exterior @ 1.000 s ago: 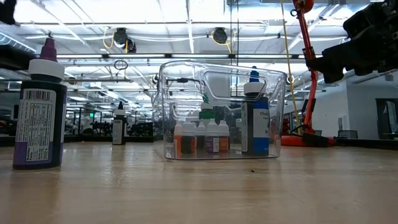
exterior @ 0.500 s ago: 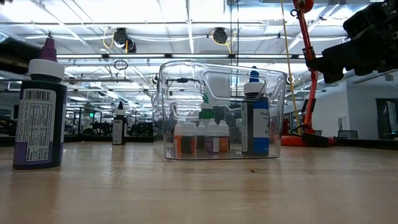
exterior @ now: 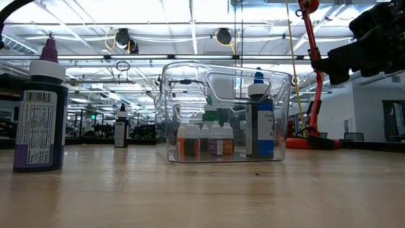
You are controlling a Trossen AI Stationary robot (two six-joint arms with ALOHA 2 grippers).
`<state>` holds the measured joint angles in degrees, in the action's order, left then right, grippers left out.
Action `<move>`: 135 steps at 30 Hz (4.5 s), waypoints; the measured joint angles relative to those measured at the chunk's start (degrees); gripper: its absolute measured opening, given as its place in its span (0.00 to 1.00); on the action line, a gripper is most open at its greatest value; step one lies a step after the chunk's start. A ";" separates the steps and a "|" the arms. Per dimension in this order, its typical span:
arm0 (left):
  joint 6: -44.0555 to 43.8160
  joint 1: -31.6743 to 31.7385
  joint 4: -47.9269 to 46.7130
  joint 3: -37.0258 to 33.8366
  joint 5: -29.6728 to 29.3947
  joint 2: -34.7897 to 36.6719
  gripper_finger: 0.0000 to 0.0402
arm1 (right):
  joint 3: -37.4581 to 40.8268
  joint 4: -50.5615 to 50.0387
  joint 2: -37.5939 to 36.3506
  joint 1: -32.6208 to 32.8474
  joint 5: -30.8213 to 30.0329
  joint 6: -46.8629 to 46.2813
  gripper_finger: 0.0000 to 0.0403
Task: Pick & Place food coloring
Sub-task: Put the small yellow food coloring bottle into the transparent bin
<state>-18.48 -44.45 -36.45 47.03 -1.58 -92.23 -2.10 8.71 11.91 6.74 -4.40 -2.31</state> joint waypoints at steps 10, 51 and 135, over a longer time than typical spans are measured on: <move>-0.28 -0.04 4.16 -1.34 -1.05 0.13 0.33 | 0.00 0.00 -0.01 0.00 0.01 0.00 0.48; 11.20 14.08 -7.15 17.77 -38.80 18.74 0.12 | 0.00 -0.07 0.01 -0.02 -0.02 13.53 0.48; 36.42 44.42 24.11 18.97 -5.98 1.70 0.12 | -39.29 26.60 71.92 -4.00 -12.01 2.63 0.45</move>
<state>17.94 -0.02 -12.34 66.00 -7.56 -90.52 -41.39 35.31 83.83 2.74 -16.41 0.32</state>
